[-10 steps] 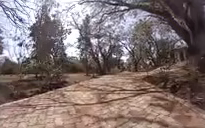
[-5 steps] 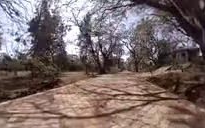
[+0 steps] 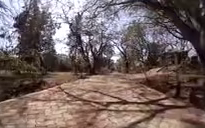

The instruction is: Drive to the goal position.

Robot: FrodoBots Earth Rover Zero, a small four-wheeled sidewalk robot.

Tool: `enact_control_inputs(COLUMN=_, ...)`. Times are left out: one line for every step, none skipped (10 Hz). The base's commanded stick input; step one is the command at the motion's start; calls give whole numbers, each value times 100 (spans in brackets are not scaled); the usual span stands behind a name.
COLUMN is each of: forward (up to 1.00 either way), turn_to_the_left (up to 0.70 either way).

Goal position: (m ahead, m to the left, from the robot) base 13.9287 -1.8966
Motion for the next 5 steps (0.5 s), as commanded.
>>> enact_control_inputs(forward=100, turn_to_the_left=0)
enact_control_inputs(forward=100, turn_to_the_left=0)
enact_control_inputs(forward=100, turn_to_the_left=0)
enact_control_inputs(forward=100, turn_to_the_left=0)
enact_control_inputs(forward=100, turn_to_the_left=0)
